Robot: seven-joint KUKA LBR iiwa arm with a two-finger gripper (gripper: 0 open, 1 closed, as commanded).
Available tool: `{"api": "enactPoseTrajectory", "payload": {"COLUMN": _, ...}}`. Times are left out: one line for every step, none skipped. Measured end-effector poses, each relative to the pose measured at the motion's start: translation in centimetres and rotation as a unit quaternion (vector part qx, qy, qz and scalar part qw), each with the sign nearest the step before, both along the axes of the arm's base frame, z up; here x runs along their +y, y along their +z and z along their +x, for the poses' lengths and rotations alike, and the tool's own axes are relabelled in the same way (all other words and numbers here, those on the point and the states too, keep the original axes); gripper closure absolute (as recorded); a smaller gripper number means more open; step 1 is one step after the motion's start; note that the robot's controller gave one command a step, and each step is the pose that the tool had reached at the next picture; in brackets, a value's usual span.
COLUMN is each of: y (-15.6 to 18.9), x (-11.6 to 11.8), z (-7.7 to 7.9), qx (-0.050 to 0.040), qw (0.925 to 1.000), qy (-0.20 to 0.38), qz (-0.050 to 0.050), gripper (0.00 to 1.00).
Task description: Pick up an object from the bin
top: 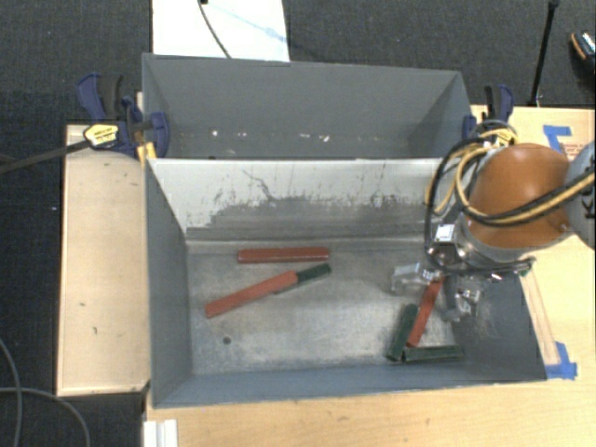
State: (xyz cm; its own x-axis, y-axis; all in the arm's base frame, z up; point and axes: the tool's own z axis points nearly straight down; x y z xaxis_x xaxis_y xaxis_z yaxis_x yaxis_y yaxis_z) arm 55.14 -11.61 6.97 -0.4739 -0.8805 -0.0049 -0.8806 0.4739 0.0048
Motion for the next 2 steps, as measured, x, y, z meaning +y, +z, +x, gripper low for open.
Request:
{"api": "enactPoseTrajectory", "payload": {"y": 0.1, "x": -0.3, "z": 0.0, "qx": -0.0005, "qw": 1.0000, "qy": -0.001, "qz": -0.002, "gripper": 1.00}}
{"api": "enactPoseTrajectory", "payload": {"y": 12.9, "x": -1.0, "z": 1.3, "qx": -0.0064, "qw": 0.9997, "qy": 0.024, "qz": -0.004, "gripper": 1.00}}
